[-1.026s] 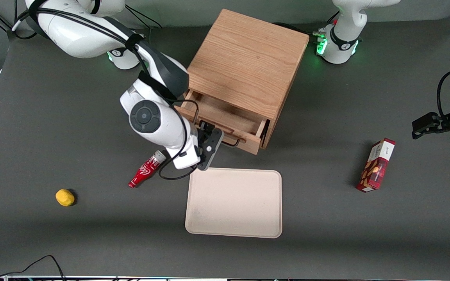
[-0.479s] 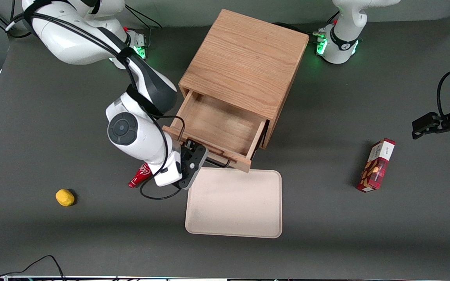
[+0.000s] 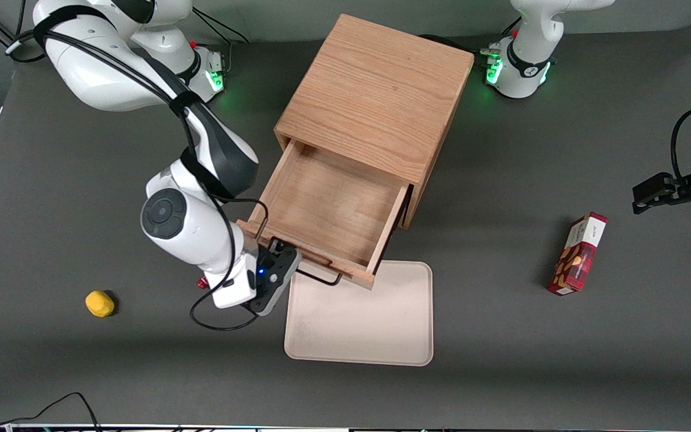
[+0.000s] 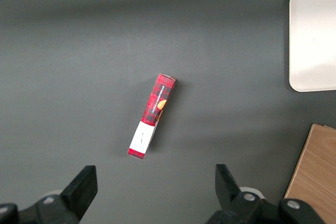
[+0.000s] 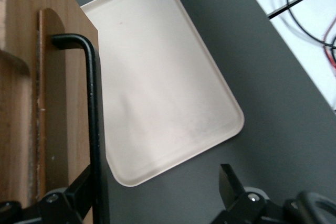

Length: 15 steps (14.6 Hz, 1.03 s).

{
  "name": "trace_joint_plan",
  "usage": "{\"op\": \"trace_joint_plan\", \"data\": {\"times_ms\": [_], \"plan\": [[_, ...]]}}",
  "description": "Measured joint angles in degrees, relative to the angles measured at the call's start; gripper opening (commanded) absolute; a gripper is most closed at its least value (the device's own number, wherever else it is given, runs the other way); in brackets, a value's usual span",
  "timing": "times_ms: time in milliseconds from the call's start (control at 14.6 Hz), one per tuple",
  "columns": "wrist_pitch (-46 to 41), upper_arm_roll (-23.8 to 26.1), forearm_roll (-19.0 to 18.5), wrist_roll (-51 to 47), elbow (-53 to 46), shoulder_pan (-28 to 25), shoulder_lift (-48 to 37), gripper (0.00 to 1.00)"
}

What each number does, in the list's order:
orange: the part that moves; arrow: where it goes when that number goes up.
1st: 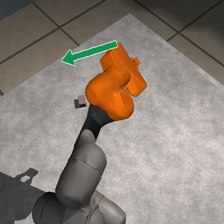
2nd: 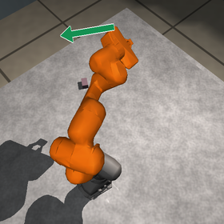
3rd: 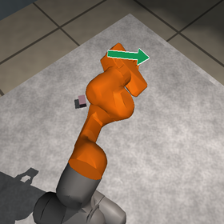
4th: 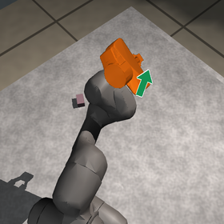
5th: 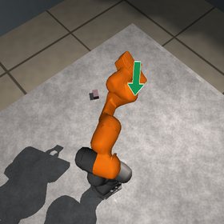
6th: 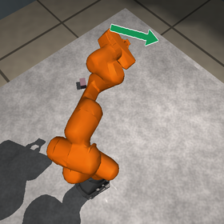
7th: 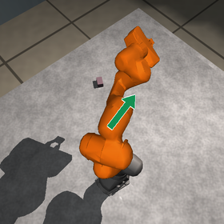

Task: Open upper drawer

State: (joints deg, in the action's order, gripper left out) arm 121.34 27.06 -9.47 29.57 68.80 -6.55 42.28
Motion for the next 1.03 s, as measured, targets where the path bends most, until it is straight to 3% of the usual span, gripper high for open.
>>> {"op": "trace_joint_plan", "data": {"times_ms": [752,1026], "plan": [[0.95,-1.13,0.41,0.38,-0.79,0.18,0.24,1.0],[1.13,-1.2,4.33,-3.46,-0.99,0.31,0.23,1.0]]}}
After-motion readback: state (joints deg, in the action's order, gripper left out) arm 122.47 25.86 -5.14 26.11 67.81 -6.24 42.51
